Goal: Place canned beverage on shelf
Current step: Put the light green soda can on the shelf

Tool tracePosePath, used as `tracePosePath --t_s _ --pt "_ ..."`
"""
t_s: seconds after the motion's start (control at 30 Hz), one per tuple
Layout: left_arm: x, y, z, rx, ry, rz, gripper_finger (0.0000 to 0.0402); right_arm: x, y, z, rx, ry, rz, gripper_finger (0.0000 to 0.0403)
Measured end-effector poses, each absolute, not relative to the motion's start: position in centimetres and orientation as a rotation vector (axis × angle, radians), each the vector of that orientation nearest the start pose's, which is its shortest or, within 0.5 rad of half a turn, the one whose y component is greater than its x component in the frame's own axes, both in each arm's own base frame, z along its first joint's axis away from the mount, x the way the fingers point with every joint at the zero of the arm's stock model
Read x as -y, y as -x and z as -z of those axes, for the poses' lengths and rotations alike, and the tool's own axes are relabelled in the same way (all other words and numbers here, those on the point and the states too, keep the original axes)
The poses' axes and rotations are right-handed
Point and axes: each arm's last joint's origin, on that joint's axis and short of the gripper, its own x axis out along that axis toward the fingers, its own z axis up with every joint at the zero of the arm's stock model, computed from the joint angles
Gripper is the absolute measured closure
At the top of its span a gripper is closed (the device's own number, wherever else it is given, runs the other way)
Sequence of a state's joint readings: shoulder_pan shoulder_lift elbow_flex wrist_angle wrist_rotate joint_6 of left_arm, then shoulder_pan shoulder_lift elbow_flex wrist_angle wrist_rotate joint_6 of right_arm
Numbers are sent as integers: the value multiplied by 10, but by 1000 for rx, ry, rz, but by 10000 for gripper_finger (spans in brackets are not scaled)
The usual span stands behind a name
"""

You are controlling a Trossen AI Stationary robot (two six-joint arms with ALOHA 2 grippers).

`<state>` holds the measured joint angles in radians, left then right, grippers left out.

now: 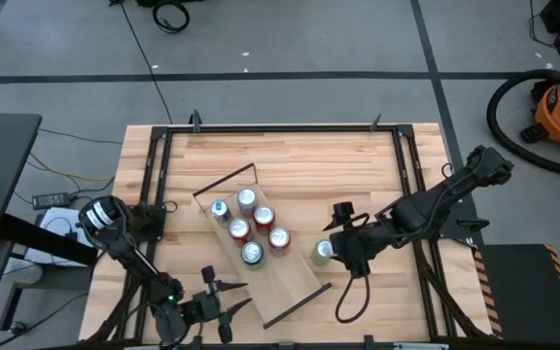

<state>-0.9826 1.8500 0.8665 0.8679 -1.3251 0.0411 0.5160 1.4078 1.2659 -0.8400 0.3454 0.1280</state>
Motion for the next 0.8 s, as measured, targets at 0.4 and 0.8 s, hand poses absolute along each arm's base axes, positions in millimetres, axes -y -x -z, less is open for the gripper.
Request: tracePosePath --t_s 0.4,0.8 --pt "284 -195 -207 -33 -147 -496 214 -125 -245 -306 -961 270 -60 51" --pt "279 -191 -224 -29 -134 -495 214 -132 -259 -284 -1059 281 -111 47"
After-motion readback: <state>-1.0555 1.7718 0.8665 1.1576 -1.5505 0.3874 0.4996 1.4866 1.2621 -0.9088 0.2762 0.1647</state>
